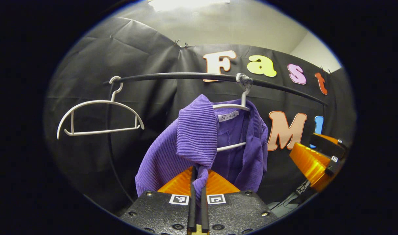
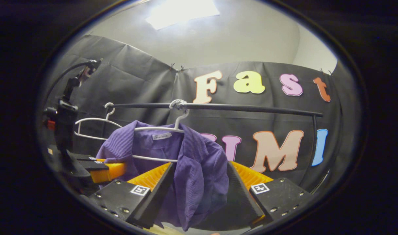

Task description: Grasp the clothes on the hanger with both hands and then place them into the laundry hamper below.

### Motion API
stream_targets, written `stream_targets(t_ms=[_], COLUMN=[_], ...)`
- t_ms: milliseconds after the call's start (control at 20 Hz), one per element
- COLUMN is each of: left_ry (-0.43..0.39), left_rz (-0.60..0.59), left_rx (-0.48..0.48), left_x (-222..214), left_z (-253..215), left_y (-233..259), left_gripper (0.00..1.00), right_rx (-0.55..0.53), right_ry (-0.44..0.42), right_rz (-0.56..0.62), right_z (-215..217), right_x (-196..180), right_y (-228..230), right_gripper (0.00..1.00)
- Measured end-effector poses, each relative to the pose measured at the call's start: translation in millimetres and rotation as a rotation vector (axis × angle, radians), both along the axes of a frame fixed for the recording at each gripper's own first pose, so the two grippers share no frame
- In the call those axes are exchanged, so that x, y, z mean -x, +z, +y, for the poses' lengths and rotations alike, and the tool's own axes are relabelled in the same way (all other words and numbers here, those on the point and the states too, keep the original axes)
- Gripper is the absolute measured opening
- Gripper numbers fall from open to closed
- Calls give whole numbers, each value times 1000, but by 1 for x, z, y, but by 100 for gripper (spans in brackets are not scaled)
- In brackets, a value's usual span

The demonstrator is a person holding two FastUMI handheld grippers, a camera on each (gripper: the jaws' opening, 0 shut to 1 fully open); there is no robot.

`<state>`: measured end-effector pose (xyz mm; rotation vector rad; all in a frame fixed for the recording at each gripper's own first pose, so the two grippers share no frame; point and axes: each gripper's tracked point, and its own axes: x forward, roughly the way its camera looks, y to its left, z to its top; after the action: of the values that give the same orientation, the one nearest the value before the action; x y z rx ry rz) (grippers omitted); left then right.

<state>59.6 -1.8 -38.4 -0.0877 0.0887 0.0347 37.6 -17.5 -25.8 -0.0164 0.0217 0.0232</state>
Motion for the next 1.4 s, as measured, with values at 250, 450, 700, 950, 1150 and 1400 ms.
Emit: stream_targets(t_ms=[250,450,700,950,1150,1400], left_ry=[-18,-13,4,33,65,118], left_rz=[-5,-32,-61,-97,-117,-142], left_rx=[-40,-69,-87,-132,-144,-146], left_x=[12,19,27,34,36,39], left_z=[-4,1,8,16,24,40], left_y=[12,28,43,58,68,78], left_gripper=[1,2,2,2,2,0], right_rx=[1,-33,-60,-61,-38,-44], right_ry=[30,61,109,124,98,47], right_rz=[23,33,55,96,132,182], right_z=[11,22,45,55,48,30], right_x=[-24,-49,-75,-93,-100,-104], right_y=[-16,-24,-43,-64,-78,-87], right_gripper=[96,97,97,97,82,30])
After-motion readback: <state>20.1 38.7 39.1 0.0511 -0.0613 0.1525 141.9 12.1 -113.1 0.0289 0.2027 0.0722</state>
